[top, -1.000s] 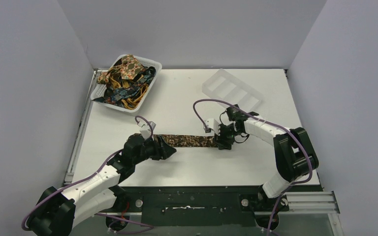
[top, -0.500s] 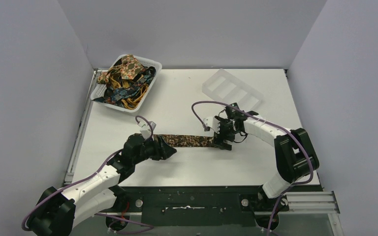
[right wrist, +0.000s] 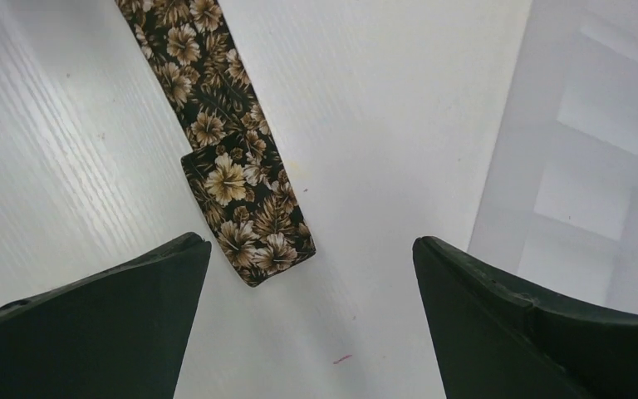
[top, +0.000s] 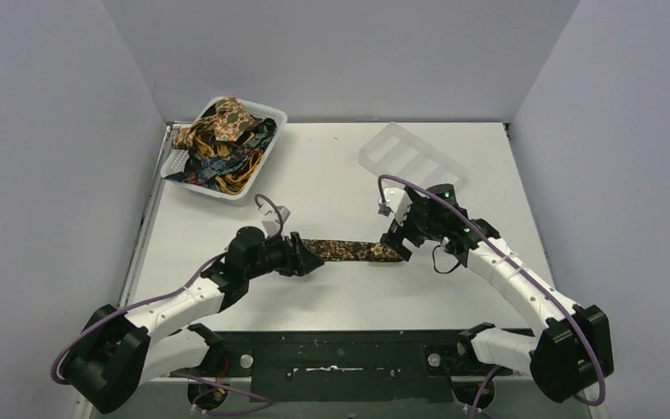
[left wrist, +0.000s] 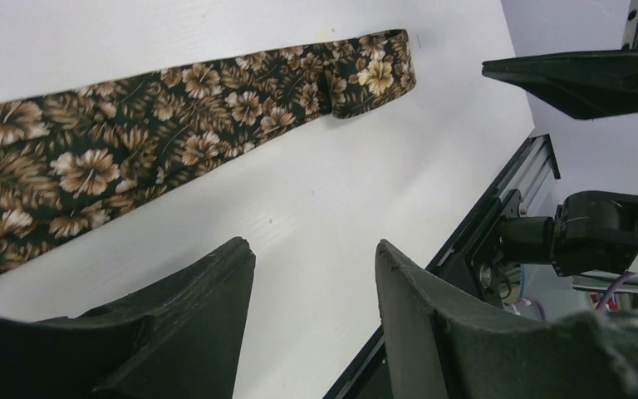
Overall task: Roll the ties
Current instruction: Roll the tie at the center of the board.
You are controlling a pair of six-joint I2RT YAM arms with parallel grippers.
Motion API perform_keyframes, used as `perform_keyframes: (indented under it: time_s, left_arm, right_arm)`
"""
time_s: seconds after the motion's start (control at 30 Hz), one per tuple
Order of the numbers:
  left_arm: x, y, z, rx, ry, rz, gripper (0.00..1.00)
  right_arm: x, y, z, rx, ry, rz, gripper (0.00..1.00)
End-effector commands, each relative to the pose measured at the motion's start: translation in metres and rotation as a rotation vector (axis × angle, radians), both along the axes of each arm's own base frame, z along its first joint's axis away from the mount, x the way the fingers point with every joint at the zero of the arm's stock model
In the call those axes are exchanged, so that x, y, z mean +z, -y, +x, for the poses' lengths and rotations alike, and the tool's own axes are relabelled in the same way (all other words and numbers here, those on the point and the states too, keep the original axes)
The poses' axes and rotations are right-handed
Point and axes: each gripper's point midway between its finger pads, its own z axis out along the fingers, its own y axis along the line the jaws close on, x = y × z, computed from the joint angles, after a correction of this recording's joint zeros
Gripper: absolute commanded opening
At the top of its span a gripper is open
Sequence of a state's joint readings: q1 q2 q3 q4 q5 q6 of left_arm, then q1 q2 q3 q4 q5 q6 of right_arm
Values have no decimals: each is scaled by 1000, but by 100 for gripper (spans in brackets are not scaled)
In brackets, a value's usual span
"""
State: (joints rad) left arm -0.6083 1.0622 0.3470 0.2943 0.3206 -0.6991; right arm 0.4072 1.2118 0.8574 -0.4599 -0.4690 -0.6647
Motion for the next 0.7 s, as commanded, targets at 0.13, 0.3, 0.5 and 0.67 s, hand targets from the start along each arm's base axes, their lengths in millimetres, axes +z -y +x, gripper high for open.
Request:
perform_keyframes:
  time_s: [0.13,0.3,0.5,0.67]
  left_arm:
    - [48,64,21,-140,144,-63,55]
    - [35,104,27,-191,92,-52,56]
    - [22,137,40,-176,11,-142,49]
    - [8,152,50,-176,-15,-141,42]
  right_arm:
    - [53,34,35,-799,37,524,100]
    - [-6,71,14,-1270,-269,511,100]
    - [-26,34,-8,-1141,-562,777,92]
    - [-44,36,-7,-1099,-694,843,76]
